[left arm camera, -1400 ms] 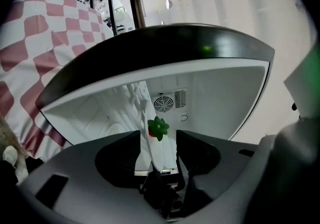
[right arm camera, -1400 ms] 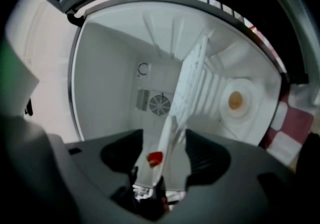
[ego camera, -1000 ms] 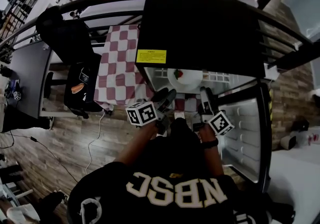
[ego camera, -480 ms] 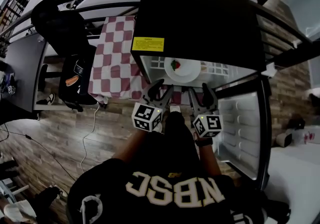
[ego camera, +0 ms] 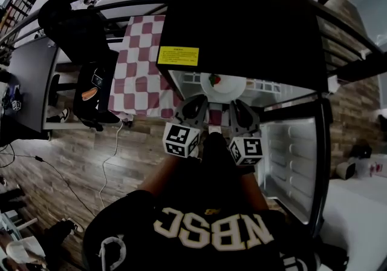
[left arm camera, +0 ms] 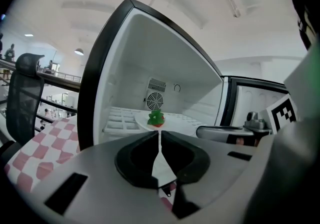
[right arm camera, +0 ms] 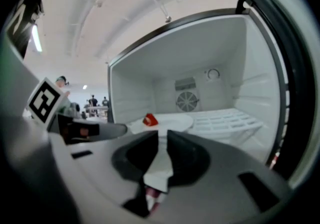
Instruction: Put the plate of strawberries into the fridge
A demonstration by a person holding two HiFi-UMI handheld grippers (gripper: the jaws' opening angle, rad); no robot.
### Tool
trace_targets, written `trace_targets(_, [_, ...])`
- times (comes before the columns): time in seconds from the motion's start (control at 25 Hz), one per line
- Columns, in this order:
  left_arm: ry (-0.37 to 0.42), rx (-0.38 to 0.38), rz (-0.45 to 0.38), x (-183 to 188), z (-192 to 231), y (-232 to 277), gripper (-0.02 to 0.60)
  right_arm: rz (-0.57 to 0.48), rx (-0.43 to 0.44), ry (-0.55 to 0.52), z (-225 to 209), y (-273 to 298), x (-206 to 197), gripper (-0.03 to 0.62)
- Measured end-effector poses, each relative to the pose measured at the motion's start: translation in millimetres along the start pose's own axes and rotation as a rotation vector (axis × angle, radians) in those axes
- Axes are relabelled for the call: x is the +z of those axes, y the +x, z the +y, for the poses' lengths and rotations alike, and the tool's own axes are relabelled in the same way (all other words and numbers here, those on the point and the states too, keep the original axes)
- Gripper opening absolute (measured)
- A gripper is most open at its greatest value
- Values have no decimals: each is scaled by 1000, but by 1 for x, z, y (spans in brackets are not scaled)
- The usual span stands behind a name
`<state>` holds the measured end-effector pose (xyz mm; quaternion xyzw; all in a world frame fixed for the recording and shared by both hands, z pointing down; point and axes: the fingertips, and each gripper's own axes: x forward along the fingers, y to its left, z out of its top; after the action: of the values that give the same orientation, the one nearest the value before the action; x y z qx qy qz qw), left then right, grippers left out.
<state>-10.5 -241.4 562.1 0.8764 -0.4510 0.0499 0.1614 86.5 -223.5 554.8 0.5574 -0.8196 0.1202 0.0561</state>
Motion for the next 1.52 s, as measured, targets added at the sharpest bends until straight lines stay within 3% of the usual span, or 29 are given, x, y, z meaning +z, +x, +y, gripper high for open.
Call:
trace_targets(0.76, [7,42,72,9,17,39,17,20,4,9,-19,41,11,38])
trace_targets(1.52, [22,10,19,32,9,37,17,10,-12,30,-7,49,22,37])
